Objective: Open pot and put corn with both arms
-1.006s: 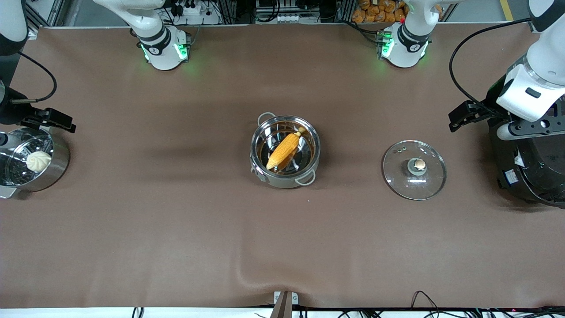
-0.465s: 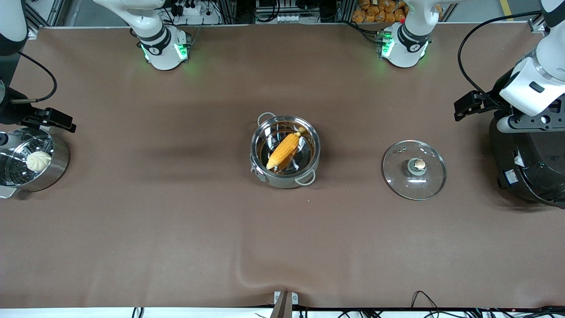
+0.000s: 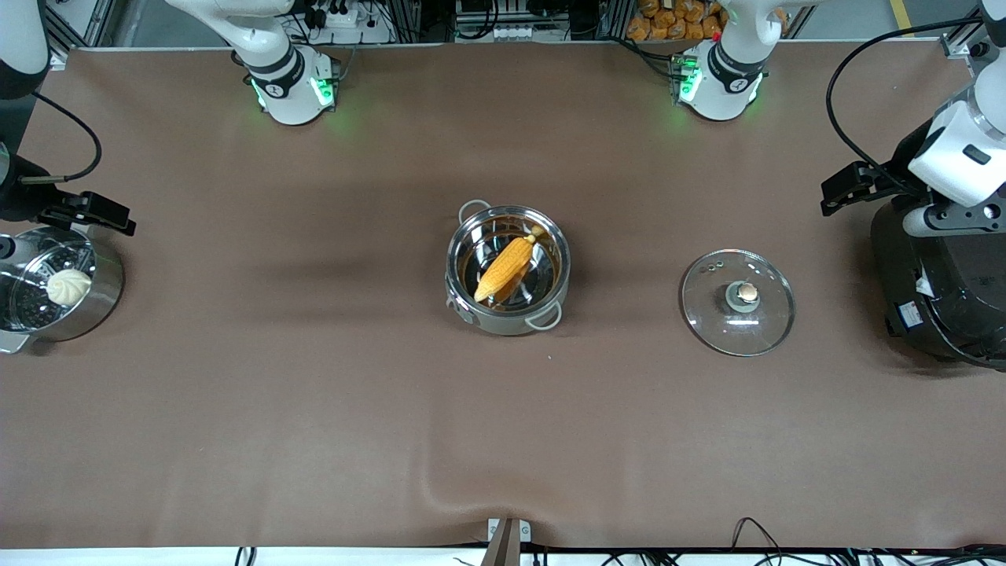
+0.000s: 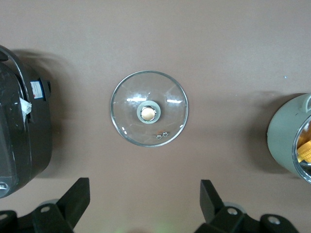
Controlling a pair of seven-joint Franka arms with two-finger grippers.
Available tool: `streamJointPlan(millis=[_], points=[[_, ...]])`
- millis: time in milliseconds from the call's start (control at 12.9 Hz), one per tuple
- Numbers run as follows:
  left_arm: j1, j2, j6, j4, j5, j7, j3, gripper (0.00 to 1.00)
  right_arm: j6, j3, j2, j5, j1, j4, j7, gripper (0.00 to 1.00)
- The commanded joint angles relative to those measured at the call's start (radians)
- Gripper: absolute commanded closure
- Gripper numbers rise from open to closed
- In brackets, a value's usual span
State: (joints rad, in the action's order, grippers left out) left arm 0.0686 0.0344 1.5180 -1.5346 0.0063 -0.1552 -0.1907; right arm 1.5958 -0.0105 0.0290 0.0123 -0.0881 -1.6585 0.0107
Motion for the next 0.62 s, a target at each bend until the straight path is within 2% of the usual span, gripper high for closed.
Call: streamJointPlan(millis=[0, 542], points=[[0.014, -0.011, -0.029, 0.014, -0.002, 0.026, -0.001, 0.00, -0.017, -0.011, -0.017, -0.005, -0.015, -0.001, -0.006, 0.00], [0.014, -0.013, -0.033, 0.014, -0.002, 0.026, -0.004, 0.00, -0.019, -0.012, -0.017, -0.006, -0.012, 0.005, -0.006, 0.00]])
